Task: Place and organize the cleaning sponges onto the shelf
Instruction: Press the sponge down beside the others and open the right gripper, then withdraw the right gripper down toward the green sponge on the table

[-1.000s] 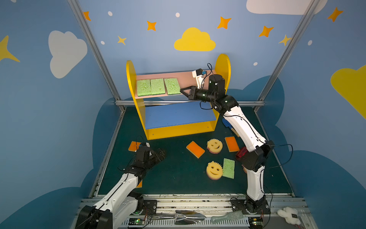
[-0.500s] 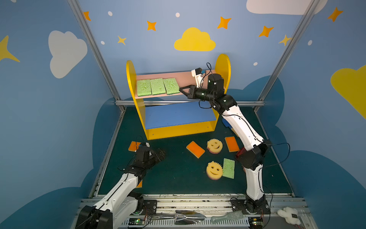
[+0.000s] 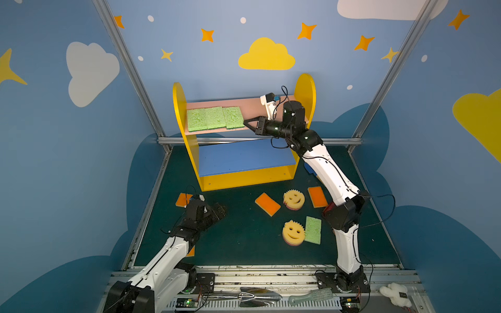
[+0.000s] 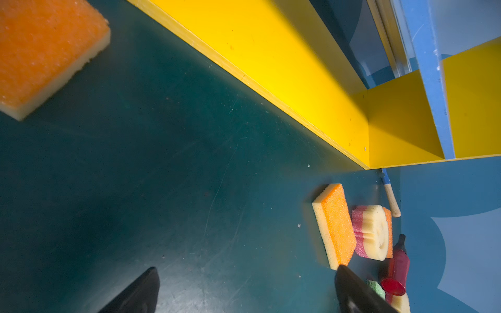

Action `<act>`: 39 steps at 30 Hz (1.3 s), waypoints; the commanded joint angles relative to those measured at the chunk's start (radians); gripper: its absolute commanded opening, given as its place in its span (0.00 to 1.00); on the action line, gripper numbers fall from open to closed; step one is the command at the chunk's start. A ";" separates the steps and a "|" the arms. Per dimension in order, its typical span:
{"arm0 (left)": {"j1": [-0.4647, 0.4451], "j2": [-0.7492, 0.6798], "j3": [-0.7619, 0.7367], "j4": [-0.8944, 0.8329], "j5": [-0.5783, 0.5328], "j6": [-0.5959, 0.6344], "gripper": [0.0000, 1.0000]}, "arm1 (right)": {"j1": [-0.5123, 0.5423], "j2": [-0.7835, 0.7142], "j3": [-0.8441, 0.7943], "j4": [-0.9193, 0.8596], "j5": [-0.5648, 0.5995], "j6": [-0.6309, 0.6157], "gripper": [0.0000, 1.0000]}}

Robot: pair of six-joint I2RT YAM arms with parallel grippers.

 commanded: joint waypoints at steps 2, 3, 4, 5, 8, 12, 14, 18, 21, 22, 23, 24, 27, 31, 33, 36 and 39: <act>0.005 0.000 0.005 -0.008 0.003 0.017 0.99 | 0.023 0.006 0.017 0.028 -0.020 -0.002 0.00; 0.004 -0.003 0.005 -0.010 0.003 0.017 1.00 | 0.023 0.008 0.017 0.030 -0.018 -0.002 0.00; 0.005 -0.006 0.004 -0.012 0.002 0.018 0.99 | 0.025 0.009 0.018 0.029 -0.018 0.000 0.00; 0.005 -0.009 0.002 -0.015 0.001 0.018 1.00 | 0.025 0.011 0.020 0.030 -0.018 0.000 0.00; 0.005 -0.017 0.001 -0.021 -0.002 0.019 0.99 | 0.022 0.007 0.022 0.025 -0.013 -0.005 0.00; 0.005 -0.026 0.001 -0.031 -0.006 0.023 0.99 | 0.013 -0.007 0.023 0.017 -0.009 -0.008 0.00; 0.005 -0.030 0.001 -0.039 -0.011 0.024 0.99 | 0.010 -0.018 0.021 0.013 -0.008 -0.010 0.07; 0.005 -0.057 0.009 -0.081 -0.046 0.027 1.00 | 0.002 -0.047 0.006 0.013 -0.010 -0.021 0.25; 0.005 -0.086 0.015 -0.137 -0.098 0.021 0.99 | -0.005 -0.084 -0.030 0.020 -0.010 -0.029 0.37; 0.005 -0.095 0.023 -0.167 -0.119 0.014 1.00 | -0.008 -0.097 -0.045 0.026 -0.009 -0.029 0.40; 0.005 -0.102 0.029 -0.195 -0.142 0.003 0.99 | -0.012 -0.116 -0.068 0.035 -0.009 -0.028 0.42; 0.005 -0.106 0.038 -0.227 -0.161 -0.005 0.99 | -0.015 -0.135 -0.093 0.048 -0.008 -0.028 0.43; 0.005 -0.109 0.053 -0.258 -0.135 0.001 0.99 | -0.028 -0.198 -0.176 0.080 -0.008 -0.025 0.46; -0.002 -0.092 0.041 -0.170 0.005 0.024 0.99 | -0.055 -0.302 -0.325 0.120 -0.010 -0.016 0.47; -0.032 -0.072 0.054 -0.162 0.007 0.028 1.00 | -0.071 -0.362 -0.421 0.135 -0.010 -0.014 0.48; -0.108 -0.031 0.090 -0.170 -0.050 0.037 0.99 | -0.103 -0.468 -0.624 0.166 -0.007 -0.007 0.51; -0.179 0.023 0.116 -0.133 -0.091 0.036 1.00 | -0.171 -0.583 -0.879 0.244 -0.014 0.049 0.52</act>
